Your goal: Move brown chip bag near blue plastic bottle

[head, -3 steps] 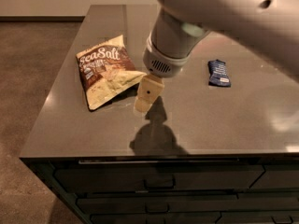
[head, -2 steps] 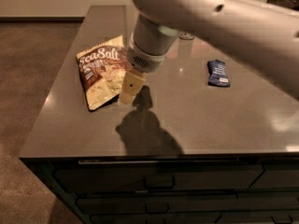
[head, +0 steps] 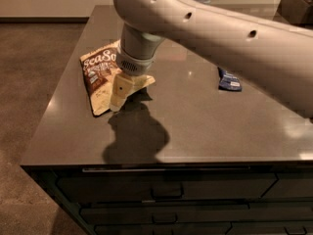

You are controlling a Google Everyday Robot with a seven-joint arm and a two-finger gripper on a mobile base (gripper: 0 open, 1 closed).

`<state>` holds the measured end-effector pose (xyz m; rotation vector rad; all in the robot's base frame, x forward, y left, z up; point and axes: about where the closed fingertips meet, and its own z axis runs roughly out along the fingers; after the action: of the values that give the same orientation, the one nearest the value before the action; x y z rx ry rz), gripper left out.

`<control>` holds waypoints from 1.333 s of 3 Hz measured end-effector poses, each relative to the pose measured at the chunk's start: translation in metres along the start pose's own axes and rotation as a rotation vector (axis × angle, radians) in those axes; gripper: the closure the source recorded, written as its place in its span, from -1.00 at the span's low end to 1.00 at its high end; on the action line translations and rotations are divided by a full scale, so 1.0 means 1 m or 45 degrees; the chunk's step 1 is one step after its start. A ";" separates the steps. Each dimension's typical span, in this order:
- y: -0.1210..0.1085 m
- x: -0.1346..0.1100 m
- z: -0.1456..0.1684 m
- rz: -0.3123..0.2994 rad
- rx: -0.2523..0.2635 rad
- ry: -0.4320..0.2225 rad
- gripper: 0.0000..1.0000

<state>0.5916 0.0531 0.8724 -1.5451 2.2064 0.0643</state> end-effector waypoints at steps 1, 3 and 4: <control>-0.007 -0.003 0.014 0.008 -0.013 0.032 -0.62; -0.015 -0.016 0.013 0.008 -0.025 0.035 0.30; -0.027 -0.025 -0.009 -0.002 0.002 0.004 0.76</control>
Offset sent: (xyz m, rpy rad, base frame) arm 0.0274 0.0159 -0.0113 -0.0188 0.0465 -0.0073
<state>0.6198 0.0625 0.8957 -1.5467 2.2073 0.0597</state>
